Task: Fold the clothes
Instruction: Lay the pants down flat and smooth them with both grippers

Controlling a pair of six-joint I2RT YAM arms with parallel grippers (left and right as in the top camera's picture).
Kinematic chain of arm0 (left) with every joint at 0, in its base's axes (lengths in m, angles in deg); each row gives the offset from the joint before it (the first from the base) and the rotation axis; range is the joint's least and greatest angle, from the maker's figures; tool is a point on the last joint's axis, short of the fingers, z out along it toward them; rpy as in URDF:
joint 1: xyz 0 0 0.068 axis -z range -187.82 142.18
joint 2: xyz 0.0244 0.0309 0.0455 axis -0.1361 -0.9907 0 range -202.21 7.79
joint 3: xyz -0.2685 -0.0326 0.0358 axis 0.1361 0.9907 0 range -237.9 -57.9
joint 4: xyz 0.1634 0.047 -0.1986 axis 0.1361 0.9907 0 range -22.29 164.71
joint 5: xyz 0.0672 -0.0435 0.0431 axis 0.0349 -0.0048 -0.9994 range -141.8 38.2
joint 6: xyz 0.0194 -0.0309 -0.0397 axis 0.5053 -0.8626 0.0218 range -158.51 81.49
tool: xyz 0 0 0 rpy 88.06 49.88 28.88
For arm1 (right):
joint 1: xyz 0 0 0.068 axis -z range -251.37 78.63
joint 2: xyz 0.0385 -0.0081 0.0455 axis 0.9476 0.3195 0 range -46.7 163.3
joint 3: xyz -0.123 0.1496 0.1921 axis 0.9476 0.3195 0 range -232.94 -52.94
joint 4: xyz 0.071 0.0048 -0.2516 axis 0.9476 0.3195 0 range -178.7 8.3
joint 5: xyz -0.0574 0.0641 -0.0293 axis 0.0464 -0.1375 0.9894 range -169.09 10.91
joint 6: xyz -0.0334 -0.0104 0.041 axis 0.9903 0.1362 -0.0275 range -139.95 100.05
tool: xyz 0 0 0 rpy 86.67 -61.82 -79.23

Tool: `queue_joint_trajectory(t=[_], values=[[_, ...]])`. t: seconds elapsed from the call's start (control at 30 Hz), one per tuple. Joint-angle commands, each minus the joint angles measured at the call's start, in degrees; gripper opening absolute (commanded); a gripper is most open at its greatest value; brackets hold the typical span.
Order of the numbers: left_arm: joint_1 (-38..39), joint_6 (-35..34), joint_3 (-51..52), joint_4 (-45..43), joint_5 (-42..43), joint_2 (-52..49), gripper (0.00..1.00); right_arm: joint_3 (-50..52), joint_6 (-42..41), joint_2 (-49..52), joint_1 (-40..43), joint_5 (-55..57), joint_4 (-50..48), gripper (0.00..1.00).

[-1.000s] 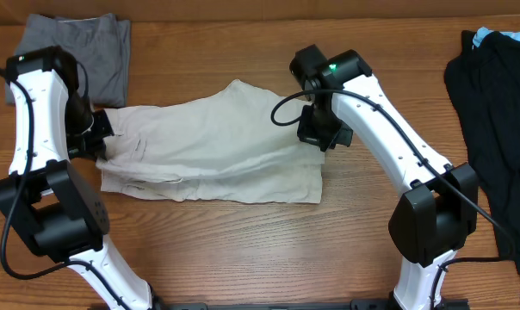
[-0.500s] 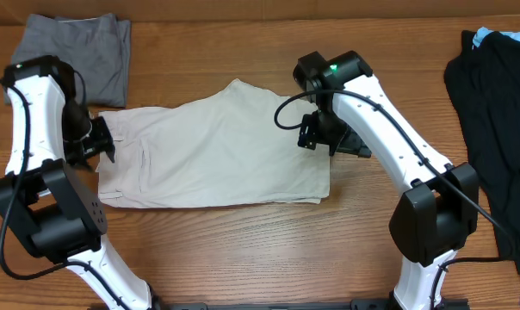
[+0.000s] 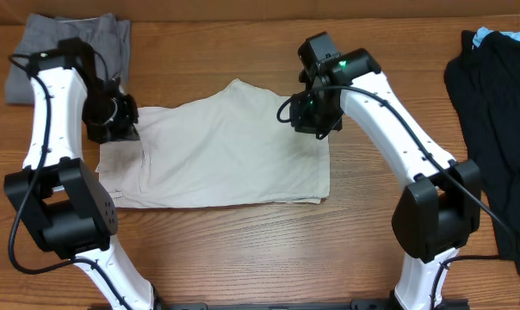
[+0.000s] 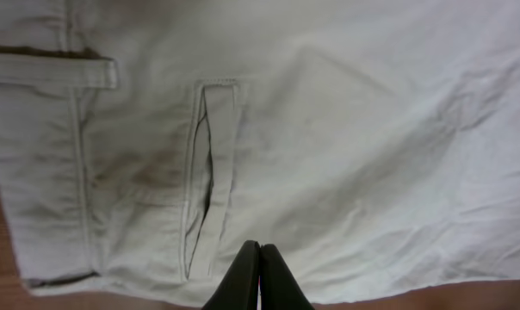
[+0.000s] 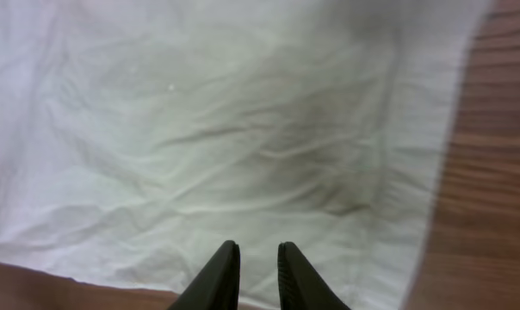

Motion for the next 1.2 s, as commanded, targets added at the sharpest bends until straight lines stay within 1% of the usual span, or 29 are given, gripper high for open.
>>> queue_joint_trajectory(t=[0.0,0.2,0.3,0.4,0.5,0.6,0.7,0.77,0.9,0.97,1.07,1.13,1.17], values=[[-0.9,-1.0,4.1,-2.0,1.1,0.4,0.04,4.5,1.4,1.3,-0.2,-4.6,-2.6,0.18],[-2.1,-3.8,11.5,-8.5,0.3,0.4,0.04,11.7,1.4,1.4,-0.2,-4.7,-7.5,0.18],[-3.1,-5.7,15.0,-11.2,-3.4,0.4,0.04,15.9,1.4,1.7,-0.2,-4.6,-10.5,0.18],[-4.2,-6.7,17.1,-12.5,-8.7,0.4,0.04,18.5,1.3,2.9,-0.2,-4.2,-11.1,0.17],[-6.2,-7.5,18.1,-13.2,-11.2,0.4,0.04,20.4,-1.2,3.6,0.0,-1.0,-11.3,0.17],[-8.3,-7.5,18.9,-14.8,-11.1,0.4,0.04,20.9,-3.1,3.6,0.0,2.4,-11.1,0.17],[-9.5,-7.4,20.5,-17.9,-10.4,0.4,0.04,20.9,-6.4,3.6,0.0,4.5,-11.1,0.13],[-9.8,-7.3,22.2,-20.7,-9.8,0.4,0.04,20.9,-6.4,3.6,0.0,4.9,-11.4,0.11],[-9.9,-7.3,24.8,-25.2,-9.5,0.4,0.04,20.9,-6.6,3.6,0.0,6.3,-10.9,0.11],[-10.0,-7.4,24.8,-25.7,-11.5,0.4,0.04,20.9,-6.7,3.6,0.0,7.3,-10.4,0.10],[-11.0,-9.9,24.5,-25.3,-16.7,0.4,0.04,20.9,-9.4,3.6,0.0,12.6,-8.7,0.09],[-12.2,-10.1,24.2,-24.7,-16.8,0.4,0.04,20.9,-9.4,3.6,0.3,14.1,-8.0,0.08],[-12.8,-10.1,23.8,-24.0,-16.4,0.4,0.04,20.9,-9.4,3.6,0.6,14.2,-7.9,0.04]])
